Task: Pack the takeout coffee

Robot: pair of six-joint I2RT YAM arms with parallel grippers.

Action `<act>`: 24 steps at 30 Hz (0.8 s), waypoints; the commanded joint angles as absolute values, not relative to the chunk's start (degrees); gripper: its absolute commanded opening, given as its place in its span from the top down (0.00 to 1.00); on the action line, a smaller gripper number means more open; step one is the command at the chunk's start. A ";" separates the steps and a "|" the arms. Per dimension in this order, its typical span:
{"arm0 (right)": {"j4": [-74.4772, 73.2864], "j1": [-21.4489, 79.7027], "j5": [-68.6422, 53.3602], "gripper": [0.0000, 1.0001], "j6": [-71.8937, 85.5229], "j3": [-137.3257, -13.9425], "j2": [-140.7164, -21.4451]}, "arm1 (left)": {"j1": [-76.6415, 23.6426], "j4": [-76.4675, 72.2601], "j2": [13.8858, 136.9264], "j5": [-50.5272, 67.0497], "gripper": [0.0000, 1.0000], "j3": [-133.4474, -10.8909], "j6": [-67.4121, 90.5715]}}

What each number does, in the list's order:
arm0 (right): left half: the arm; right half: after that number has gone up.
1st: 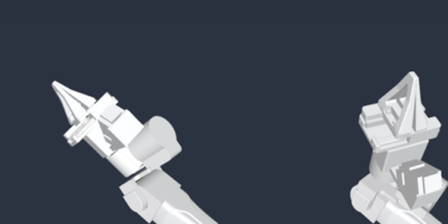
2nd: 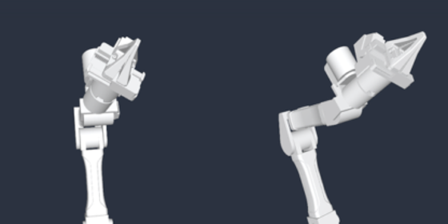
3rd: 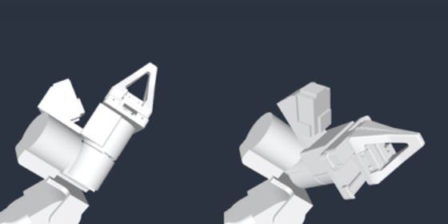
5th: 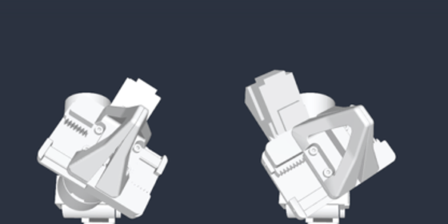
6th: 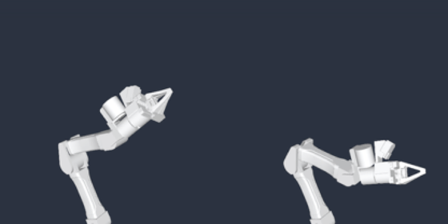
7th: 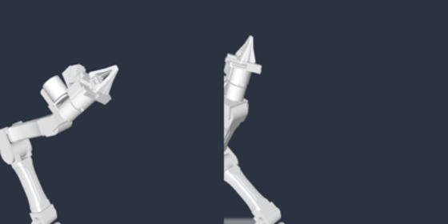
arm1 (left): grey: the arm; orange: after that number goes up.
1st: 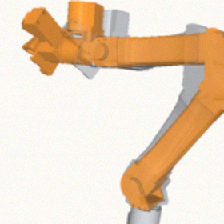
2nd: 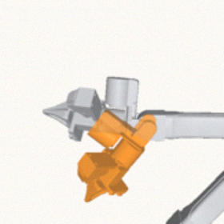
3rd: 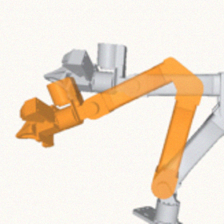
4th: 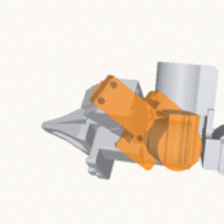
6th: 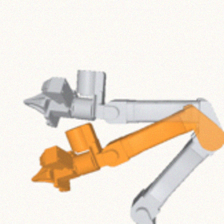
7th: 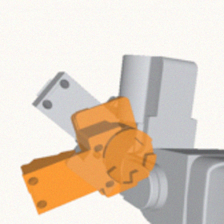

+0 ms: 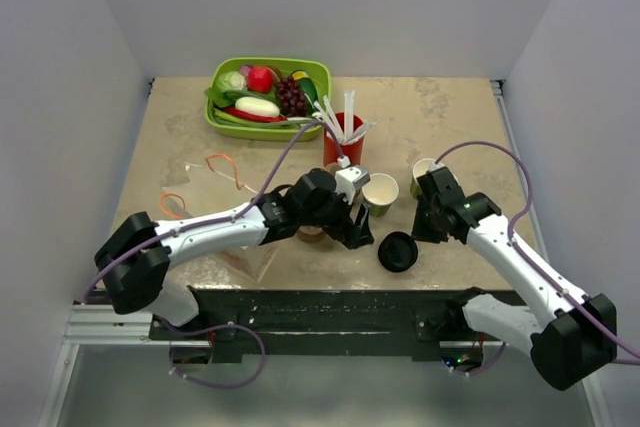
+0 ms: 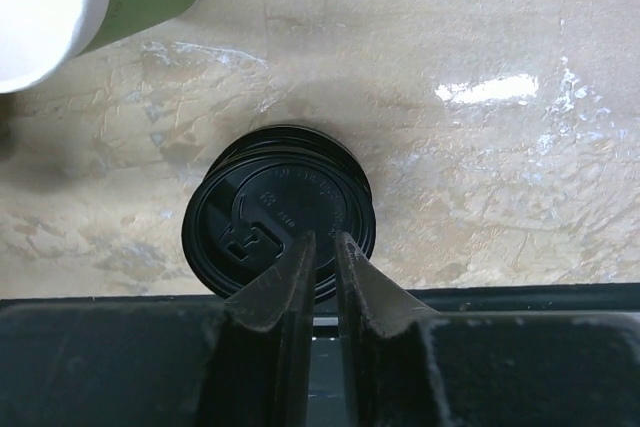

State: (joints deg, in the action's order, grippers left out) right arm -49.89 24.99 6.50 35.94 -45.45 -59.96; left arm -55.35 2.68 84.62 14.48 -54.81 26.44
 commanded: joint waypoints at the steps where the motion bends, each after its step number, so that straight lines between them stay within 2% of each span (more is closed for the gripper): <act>1: -49.92 23.65 7.20 0.79 35.16 -45.00 -58.01 | -58.35 6.05 89.02 10.30 0.18 -61.77 29.00; 8: -48.17 22.41 3.96 0.76 35.16 -43.16 -58.71 | -62.40 7.13 89.65 0.45 0.19 -64.16 30.84; 16: -44.92 21.53 2.81 0.72 39.37 -40.70 -59.94 | -63.46 8.61 96.58 -1.41 0.22 -69.69 33.13; 20: -46.49 21.45 6.13 0.68 40.25 -40.95 -56.88 | -63.89 8.79 99.93 -0.26 0.28 -72.41 33.40; 24: -47.72 21.45 10.09 0.63 41.22 -41.83 -53.36 | -65.13 10.55 102.82 -4.21 0.33 -74.35 33.49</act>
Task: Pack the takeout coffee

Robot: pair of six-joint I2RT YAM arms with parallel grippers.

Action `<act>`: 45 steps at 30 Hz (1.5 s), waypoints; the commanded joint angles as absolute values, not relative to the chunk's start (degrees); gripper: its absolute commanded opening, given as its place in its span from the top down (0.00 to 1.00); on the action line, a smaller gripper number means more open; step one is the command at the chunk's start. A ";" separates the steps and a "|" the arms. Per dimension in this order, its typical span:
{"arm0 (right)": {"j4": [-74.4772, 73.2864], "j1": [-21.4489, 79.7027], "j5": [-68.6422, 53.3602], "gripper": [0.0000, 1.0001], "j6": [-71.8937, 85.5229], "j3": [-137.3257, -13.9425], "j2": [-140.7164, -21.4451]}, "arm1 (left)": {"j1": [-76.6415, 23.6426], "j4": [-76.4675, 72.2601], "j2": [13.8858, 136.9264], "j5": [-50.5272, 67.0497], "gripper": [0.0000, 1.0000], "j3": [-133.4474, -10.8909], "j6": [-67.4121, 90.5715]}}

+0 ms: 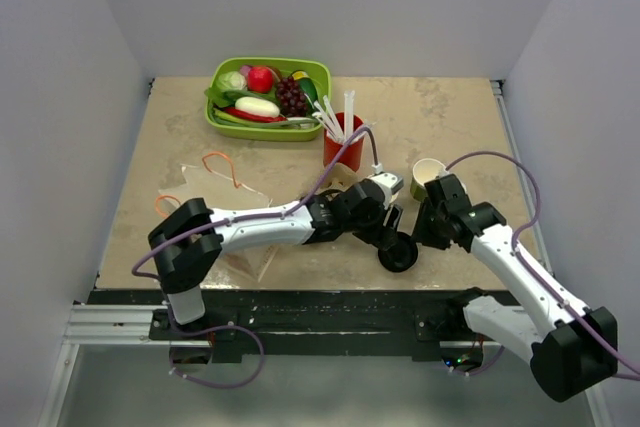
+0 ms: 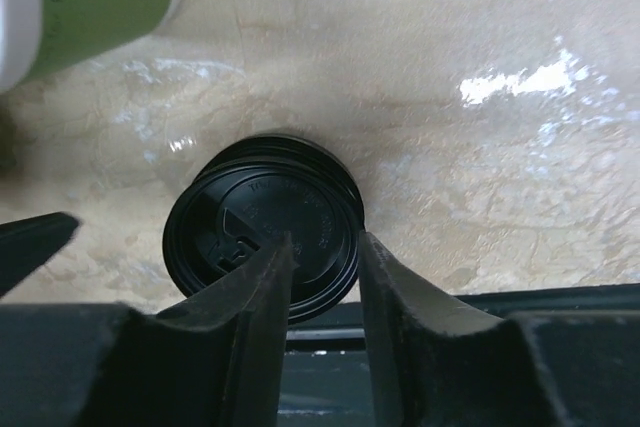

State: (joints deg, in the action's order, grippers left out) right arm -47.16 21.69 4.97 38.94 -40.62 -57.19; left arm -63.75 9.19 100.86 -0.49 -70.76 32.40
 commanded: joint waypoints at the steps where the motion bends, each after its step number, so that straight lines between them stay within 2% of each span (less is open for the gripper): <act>1: -47.99 21.45 10.46 0.61 41.31 -42.27 -52.57 | -65.47 10.81 103.18 -4.74 0.34 -74.79 33.57; 4: -48.34 21.53 12.39 0.53 41.48 -43.77 -50.63 | -65.65 11.34 104.32 -6.15 0.41 -75.14 34.01; 5: -48.51 21.53 13.00 0.52 41.31 -44.29 -50.28 | -65.65 11.34 104.67 -6.33 0.46 -75.23 34.19; 10: -50.88 21.45 18.53 0.43 41.48 -45.70 -48.17 | -65.74 11.43 106.26 -5.37 0.57 -75.76 34.80; 18: -50.62 21.45 18.90 0.41 41.48 -45.26 -46.93 | -65.74 12.83 108.63 -4.75 0.65 -77.60 34.54; 21: -50.63 21.53 18.72 0.41 41.31 -45.35 -46.67 | -65.74 13.27 108.72 -4.83 0.76 -77.87 34.54; 26: -50.62 21.45 17.67 0.40 41.31 -45.09 -46.41 | -65.74 13.80 108.37 -5.10 0.99 -77.78 34.45; 30: -50.45 21.45 14.86 0.40 41.31 -44.47 -46.58 | -65.66 13.98 107.58 -4.75 1.00 -77.00 34.72; 38: -49.66 21.45 -1.73 0.41 39.99 -40.87 -46.84 | -64.78 12.04 105.82 -3.78 1.00 -74.62 35.51; 45: -45.72 21.45 -6.32 0.41 40.34 -37.71 -49.31 | -63.72 9.76 104.15 -2.73 1.00 -71.72 36.12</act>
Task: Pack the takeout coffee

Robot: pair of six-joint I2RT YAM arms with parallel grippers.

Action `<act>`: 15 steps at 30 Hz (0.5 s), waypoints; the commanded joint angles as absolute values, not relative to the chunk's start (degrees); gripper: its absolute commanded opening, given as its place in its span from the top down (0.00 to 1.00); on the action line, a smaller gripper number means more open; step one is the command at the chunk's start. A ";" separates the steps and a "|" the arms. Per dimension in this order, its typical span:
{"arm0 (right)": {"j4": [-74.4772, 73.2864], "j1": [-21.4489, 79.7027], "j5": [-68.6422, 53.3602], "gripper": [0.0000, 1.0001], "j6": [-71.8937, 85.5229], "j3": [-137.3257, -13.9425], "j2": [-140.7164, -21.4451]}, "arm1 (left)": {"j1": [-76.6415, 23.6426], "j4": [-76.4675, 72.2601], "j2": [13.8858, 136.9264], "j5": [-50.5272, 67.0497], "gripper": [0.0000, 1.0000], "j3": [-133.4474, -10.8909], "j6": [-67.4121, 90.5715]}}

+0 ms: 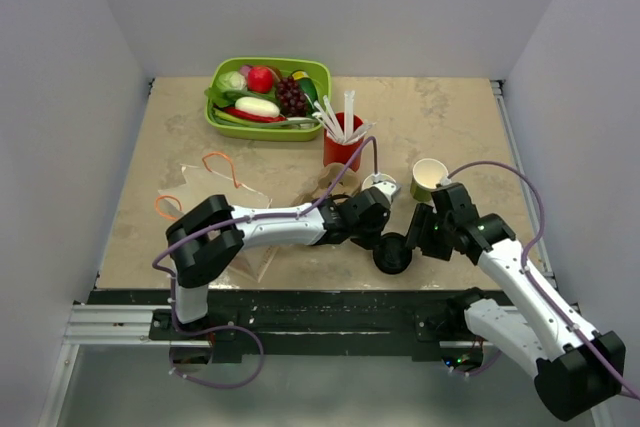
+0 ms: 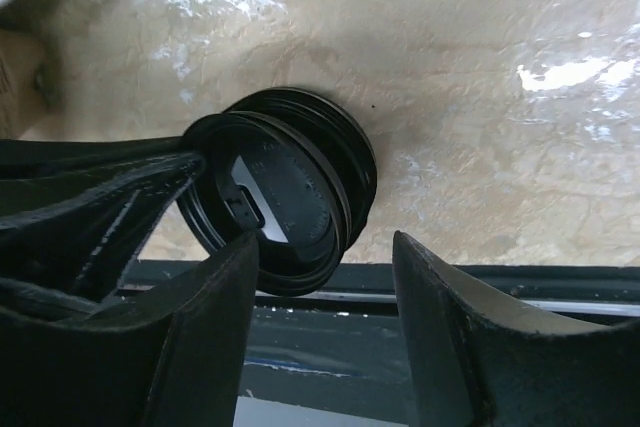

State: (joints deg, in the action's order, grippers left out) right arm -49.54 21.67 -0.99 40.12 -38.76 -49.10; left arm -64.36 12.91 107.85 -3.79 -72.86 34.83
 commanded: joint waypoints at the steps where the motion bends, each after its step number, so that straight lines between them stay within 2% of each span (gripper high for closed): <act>1: -45.27 21.53 -6.85 0.41 40.34 -37.36 -49.31 | -63.72 9.76 104.15 -2.55 1.00 -71.72 36.04; 15: -41.22 21.53 -10.55 0.43 38.67 -37.18 -50.62 | -63.63 8.97 103.62 -1.94 1.00 -71.72 35.51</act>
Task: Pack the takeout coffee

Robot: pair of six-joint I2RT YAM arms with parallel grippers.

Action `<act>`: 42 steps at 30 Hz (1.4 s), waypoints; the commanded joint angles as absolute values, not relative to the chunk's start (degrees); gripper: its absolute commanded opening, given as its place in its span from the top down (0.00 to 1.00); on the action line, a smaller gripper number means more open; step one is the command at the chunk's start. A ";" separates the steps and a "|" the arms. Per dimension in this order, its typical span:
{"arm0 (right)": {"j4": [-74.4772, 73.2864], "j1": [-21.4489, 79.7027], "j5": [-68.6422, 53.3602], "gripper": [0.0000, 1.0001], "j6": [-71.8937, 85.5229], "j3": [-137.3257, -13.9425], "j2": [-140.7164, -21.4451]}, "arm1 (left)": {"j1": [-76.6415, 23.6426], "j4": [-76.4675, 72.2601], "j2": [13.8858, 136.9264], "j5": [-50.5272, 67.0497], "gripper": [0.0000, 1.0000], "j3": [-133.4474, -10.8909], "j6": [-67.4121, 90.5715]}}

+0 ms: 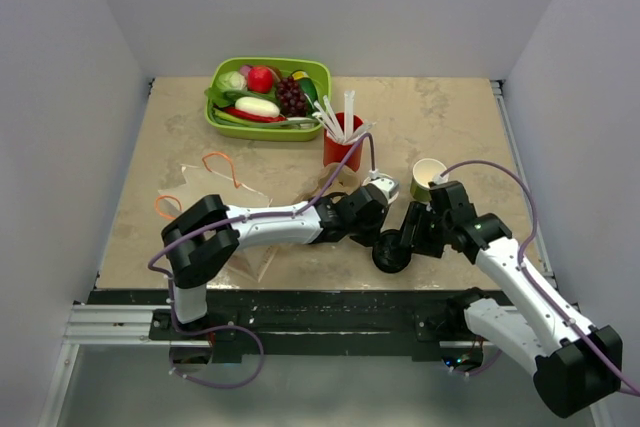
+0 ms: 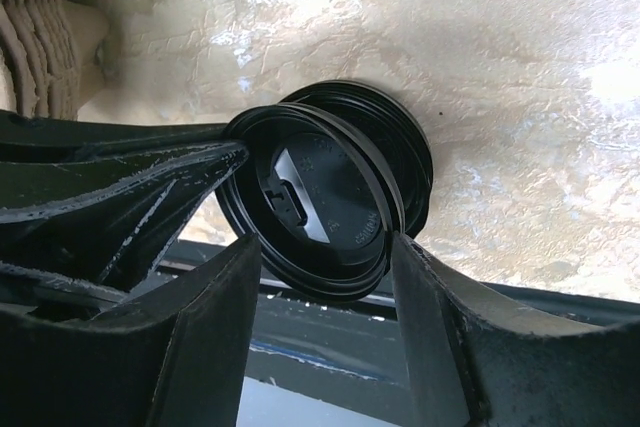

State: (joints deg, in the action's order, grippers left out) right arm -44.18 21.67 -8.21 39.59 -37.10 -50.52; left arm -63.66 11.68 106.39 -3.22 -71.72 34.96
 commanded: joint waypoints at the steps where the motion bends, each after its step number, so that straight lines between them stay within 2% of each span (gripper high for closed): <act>1: -41.05 21.53 -10.72 0.43 38.67 -36.92 -50.80 | -63.63 8.79 103.45 -1.93 1.00 -71.72 35.59; 6: -41.39 21.53 -9.32 0.43 39.29 -36.04 -52.20 | -63.63 7.65 102.40 -1.32 1.00 -70.67 35.68; 11: -41.13 21.53 -8.00 0.49 39.64 -35.25 -52.47 | -63.63 7.38 102.30 -0.71 1.00 -70.40 35.77; 15: -41.22 21.45 -7.03 0.63 39.90 -35.24 -52.56 | -63.54 7.12 102.48 -0.26 1.00 -70.14 35.95; 17: -41.22 21.53 -5.80 0.66 39.90 -35.24 -52.65 | -63.54 7.12 102.31 -0.35 1.00 -70.05 36.04; 26: -42.63 21.53 -2.55 1.00 39.55 -36.12 -52.65 | -63.46 7.64 102.22 -0.61 1.00 -70.14 36.30; 28: -42.98 21.53 -1.85 1.00 39.90 -36.21 -52.82 | -63.54 7.56 101.60 -0.70 0.93 -69.87 36.21; 29: -43.50 21.45 -1.76 1.00 39.90 -36.30 -52.74 | -63.54 7.21 101.43 -0.62 0.83 -69.79 36.12; 32: -45.17 21.45 -0.10 1.00 40.60 -37.00 -52.47 | -63.54 6.68 100.72 -0.26 0.71 -69.43 35.77; 37: -45.97 21.45 -0.09 1.00 40.96 -38.32 -51.24 | -63.54 5.45 99.23 0.87 0.58 -68.12 35.25; 40: -45.70 21.53 -0.79 1.00 40.96 -38.58 -51.24 | -63.54 4.83 98.09 0.88 0.46 -67.42 34.98; 41: -45.70 21.53 -1.14 1.00 40.96 -38.67 -51.33 | -63.54 4.49 97.65 0.70 0.37 -67.15 34.72; 42: -45.53 21.45 -2.19 1.00 40.87 -38.85 -51.24 | -63.54 4.22 96.78 0.44 0.33 -66.97 34.63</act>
